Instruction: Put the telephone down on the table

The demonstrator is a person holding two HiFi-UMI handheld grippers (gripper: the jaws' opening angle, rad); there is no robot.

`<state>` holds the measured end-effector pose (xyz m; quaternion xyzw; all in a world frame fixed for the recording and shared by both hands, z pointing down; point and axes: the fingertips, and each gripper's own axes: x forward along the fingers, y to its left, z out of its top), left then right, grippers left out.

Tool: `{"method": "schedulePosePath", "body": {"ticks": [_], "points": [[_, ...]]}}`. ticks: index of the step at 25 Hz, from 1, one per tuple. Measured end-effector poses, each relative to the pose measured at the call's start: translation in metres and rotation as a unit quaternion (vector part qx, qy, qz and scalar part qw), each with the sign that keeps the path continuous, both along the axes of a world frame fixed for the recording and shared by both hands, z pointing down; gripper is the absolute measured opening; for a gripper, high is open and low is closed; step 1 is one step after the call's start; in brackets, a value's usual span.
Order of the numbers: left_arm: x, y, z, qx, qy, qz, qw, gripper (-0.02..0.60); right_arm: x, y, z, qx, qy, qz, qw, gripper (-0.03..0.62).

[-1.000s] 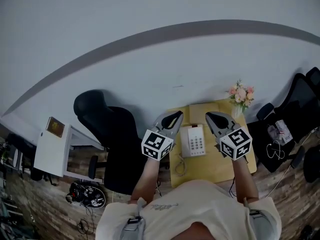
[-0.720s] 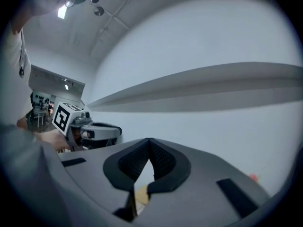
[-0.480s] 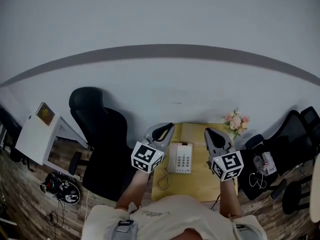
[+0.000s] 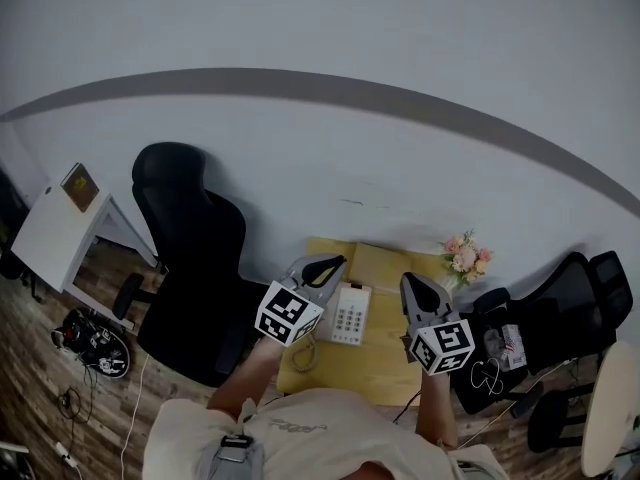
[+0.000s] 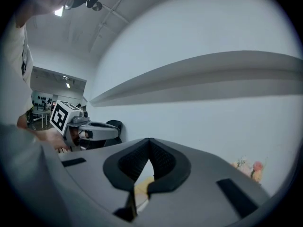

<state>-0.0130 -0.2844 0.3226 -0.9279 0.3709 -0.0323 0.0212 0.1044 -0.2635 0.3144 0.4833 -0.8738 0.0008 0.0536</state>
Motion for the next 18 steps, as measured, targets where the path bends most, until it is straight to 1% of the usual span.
{"method": "schedulePosePath", "body": {"ticks": [4, 7, 9, 12, 18], "points": [[-0.001, -0.002, 0.003, 0.001, -0.012, 0.005, 0.9999, 0.028, 0.002, 0.002, 0.004, -0.007, -0.008, 0.004, 1.000, 0.001], [-0.006, -0.001, 0.014, -0.009, -0.017, 0.001, 0.9998, 0.028, 0.002, 0.006, 0.010, -0.014, 0.000, 0.007, 1.000, 0.000], [-0.008, 0.000, 0.017, -0.014, -0.017, 0.002, 0.9998, 0.028, 0.001, 0.007, 0.012, -0.016, 0.009, 0.006, 1.000, 0.002], [-0.008, 0.001, 0.014, -0.011, -0.017, 0.008, 0.9998, 0.028, 0.001, 0.006, 0.009, -0.017, 0.022, 0.006, 1.000, 0.001], [-0.013, 0.003, 0.012, -0.008, -0.016, 0.012, 0.9998, 0.028, 0.000, 0.010, 0.017, -0.028, 0.029, 0.012, 0.999, 0.002]]}}
